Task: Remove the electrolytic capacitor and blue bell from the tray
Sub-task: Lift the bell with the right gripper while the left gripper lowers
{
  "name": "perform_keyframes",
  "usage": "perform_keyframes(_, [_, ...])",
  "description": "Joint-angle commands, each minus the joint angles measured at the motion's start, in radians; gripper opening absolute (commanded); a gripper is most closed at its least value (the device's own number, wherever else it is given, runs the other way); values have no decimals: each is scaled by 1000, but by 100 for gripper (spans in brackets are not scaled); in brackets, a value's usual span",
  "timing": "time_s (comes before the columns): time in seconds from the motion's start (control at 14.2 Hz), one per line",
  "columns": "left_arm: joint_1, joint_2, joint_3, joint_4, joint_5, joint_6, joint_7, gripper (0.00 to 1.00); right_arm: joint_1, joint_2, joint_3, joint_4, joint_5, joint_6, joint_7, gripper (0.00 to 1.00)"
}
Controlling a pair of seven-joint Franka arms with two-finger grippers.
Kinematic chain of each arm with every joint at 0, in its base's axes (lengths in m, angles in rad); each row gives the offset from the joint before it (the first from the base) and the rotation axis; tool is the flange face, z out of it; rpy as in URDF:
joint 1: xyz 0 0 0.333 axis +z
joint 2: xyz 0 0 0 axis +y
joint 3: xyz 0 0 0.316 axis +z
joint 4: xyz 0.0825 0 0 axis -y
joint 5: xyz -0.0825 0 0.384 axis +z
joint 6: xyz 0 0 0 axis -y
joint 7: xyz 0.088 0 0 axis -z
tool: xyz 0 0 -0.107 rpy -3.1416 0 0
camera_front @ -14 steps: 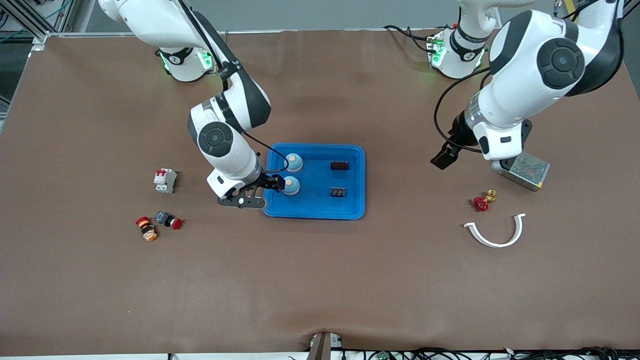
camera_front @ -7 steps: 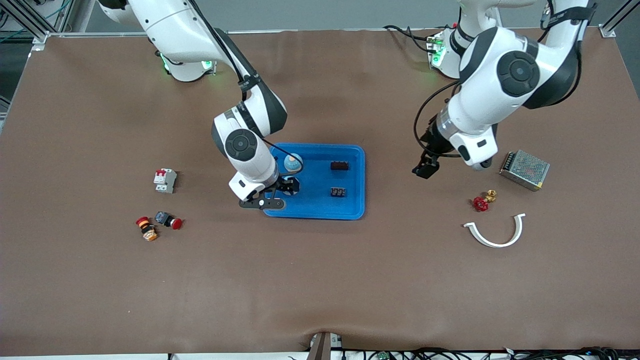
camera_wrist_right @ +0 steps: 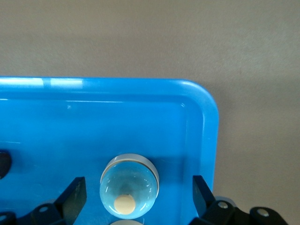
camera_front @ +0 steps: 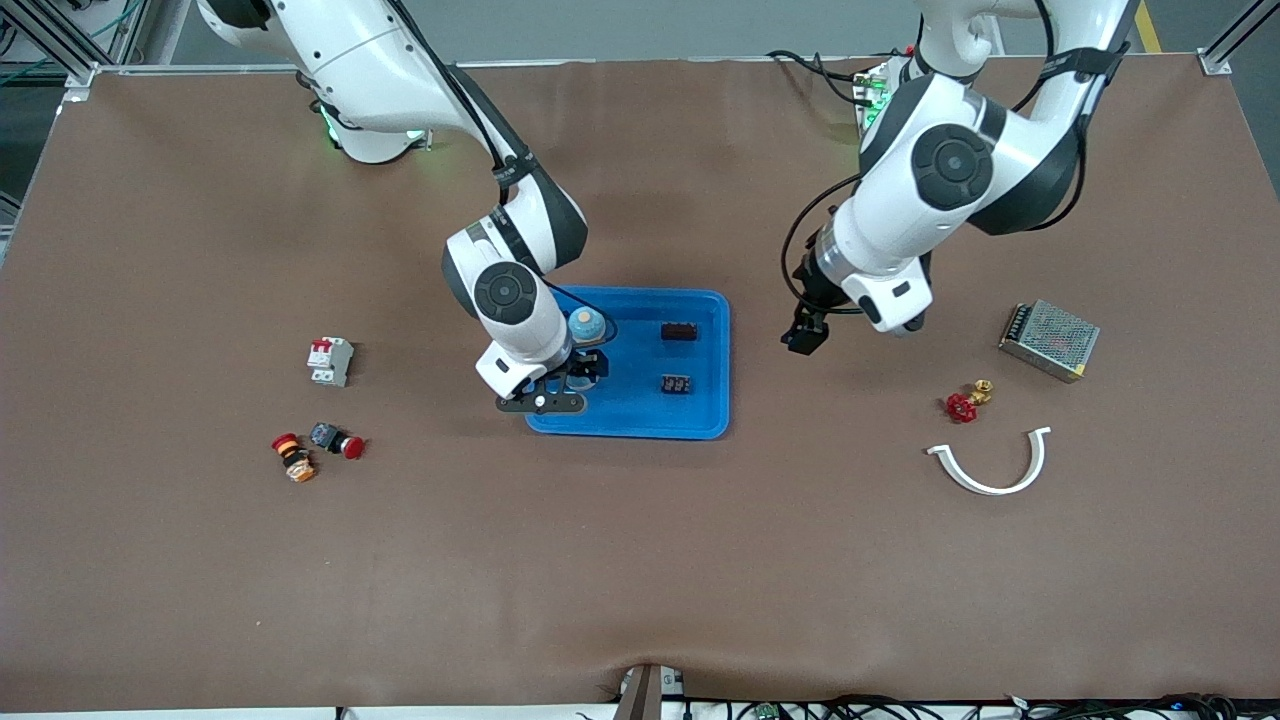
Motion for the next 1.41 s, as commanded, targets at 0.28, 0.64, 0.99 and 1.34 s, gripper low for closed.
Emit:
perform_keyframes(0.28, [-72, 62, -1, -6, 34, 58, -145, 100, 36, 32, -11, 16, 17, 0, 13, 100])
perform_keyframes(0.64, [-135, 122, -1, -6, 76, 135, -272, 100, 35, 45, -11, 14, 18, 23, 13, 100])
perform_keyframes(0.99, [-178, 180, -1, 2, 128, 166, -353, 100, 41, 68, -9, 16, 20, 64, 14, 100])
perform_keyframes(1.34, [-222, 252, -1, 2, 189, 230, -441, 100, 44, 69, -9, 16, 20, 66, 14, 100])
